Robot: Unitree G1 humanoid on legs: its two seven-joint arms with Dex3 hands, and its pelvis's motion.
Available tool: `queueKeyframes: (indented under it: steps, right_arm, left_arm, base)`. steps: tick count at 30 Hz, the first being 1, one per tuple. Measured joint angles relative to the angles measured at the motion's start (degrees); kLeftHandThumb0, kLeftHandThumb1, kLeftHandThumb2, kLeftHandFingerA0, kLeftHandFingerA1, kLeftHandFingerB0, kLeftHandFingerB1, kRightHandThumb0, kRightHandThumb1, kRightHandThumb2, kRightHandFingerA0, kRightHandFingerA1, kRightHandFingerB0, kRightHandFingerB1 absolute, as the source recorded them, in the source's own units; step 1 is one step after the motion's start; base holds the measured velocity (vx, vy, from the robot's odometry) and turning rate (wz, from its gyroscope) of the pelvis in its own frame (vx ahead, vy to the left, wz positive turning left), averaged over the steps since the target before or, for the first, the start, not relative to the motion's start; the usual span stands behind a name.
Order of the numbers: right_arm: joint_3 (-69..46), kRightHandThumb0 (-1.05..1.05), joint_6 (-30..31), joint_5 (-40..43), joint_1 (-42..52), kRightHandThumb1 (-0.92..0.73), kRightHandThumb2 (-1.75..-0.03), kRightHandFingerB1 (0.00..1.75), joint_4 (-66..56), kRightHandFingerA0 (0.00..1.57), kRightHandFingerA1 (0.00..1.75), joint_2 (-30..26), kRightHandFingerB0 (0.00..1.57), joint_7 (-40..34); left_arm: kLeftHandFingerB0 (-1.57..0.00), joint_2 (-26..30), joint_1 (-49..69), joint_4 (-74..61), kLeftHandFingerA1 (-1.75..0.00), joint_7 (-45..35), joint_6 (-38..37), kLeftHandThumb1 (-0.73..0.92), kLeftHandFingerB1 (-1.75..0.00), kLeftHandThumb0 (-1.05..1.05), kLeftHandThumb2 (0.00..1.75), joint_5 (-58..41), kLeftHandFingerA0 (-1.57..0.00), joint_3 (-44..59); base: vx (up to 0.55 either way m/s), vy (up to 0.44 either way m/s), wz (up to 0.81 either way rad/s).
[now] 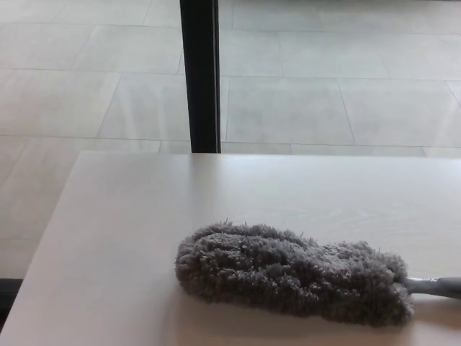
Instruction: The robot uses its right hand to pick up the duster kept in the middle of the desk and use it to wipe the desk by swiping its surface twice
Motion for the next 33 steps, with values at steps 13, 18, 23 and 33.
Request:
queueKeyframes:
  steps: [13,18,23,33]
  right_arm:
    - [-9.90,-0.82,0.53,7.44,-18.84,-0.61,-0.93,0.39,-13.24,0.68,0.73,-6.53,0.08,-2.53]
    - [-2.44,-0.80,0.41,5.13,-26.06,-0.57,-0.91,0.41,-22.50,0.43,0.56,-5.94,0.16,-4.54]
    - [6.19,-0.70,0.50,3.85,-28.71,-0.68,-0.61,0.29,-32.92,0.28,0.37,-1.87,0.23,-3.36]
    - [25.76,-0.59,-0.19,-0.60,-25.79,-0.59,-0.58,0.33,-46.87,0.33,0.49,3.58,0.38,1.12]
  left_arm:
    - [-0.56,-0.07,-1.00,1.42,-0.62,-0.65,0.00,0.73,-0.49,-0.52,0.62,-0.21,-0.67,0.73]
    - [-0.58,-0.16,-0.72,1.37,-0.64,-0.82,-0.01,0.72,-0.49,-0.54,0.61,-0.23,-0.68,0.75]
    - [-0.55,-0.35,-0.50,1.40,-0.62,-0.86,-0.01,0.73,-0.47,-0.53,0.62,-0.20,-0.67,0.72]
    - [-0.53,-0.52,-0.41,1.40,-0.60,-0.90,-0.01,0.74,-0.46,-0.55,0.62,-0.10,-0.60,0.35]
  base:
    - [0.00,0.000,0.00]
    - [0.00,0.000,0.00]
    - [0.00,0.000,0.00]
    - [0.00,0.000,0.00]
